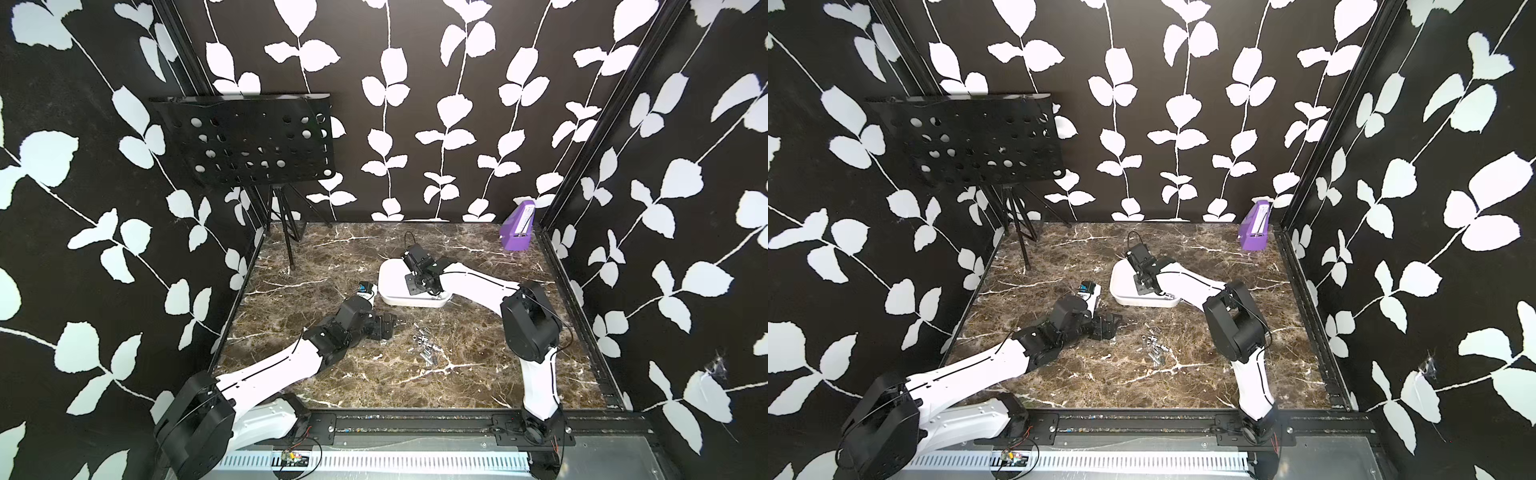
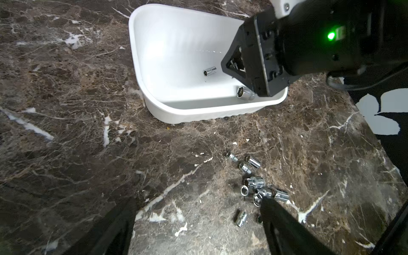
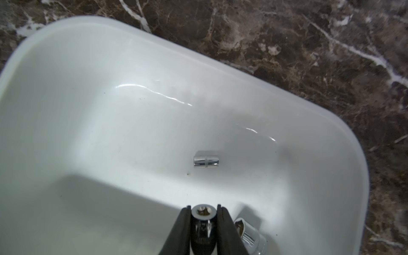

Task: Put the socket on the desktop into the storage box
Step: Pick up the socket head from the center of the board.

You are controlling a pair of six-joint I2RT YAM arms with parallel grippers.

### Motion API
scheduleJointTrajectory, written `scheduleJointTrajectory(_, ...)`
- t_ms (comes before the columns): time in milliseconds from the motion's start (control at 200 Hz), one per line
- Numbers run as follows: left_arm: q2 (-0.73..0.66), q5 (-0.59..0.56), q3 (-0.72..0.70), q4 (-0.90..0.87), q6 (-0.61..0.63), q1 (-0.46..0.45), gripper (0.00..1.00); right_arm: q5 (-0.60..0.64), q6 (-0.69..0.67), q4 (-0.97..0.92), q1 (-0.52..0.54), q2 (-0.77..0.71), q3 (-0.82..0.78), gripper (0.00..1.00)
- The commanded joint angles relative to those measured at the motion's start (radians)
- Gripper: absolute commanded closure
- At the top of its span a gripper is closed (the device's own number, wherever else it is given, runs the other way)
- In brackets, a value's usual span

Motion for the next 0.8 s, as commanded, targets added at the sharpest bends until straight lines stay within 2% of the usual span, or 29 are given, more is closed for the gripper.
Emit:
scheduleJointTrajectory(0, -0.016, -0.008, 0.002, -0.005, 0.001, 0.0, 0.11, -0.069, 0.022, 0.03, -0.016, -0.048, -0.006, 0.69)
scheduleJointTrajectory(180, -0.023, -0.008, -0.008, 0.008, 0.002, 0.0, 0.12, -0.094, 0.017, 0.043, -0.019, -0.139, -0.062, 0.48)
scheduleJointTrajectory(340, -0.023, 0.001, -0.009, 0.012, 0.0, -0.001, 0.11, -0.129, -0.009, 0.047, -0.018, -0.289, -0.169, 0.44)
scheduleJointTrajectory(440, -0.023, 0.003, -0.012, 0.018, 0.0, -0.001, 0.11, -0.131, -0.025, 0.08, -0.012, -0.423, -0.327, 0.43)
scheduleJointTrajectory(670, -0.042, -0.012, -0.021, 0.025, 0.015, 0.0, 0.11, -0.116, -0.049, 0.184, 0.04, -0.851, -0.75, 0.37)
scheduleJointTrajectory(795, -0.04, -0.033, -0.025, 0.025, 0.028, -0.001, 0.11, -0.114, -0.034, 0.189, 0.071, -1.004, -0.917, 0.35)
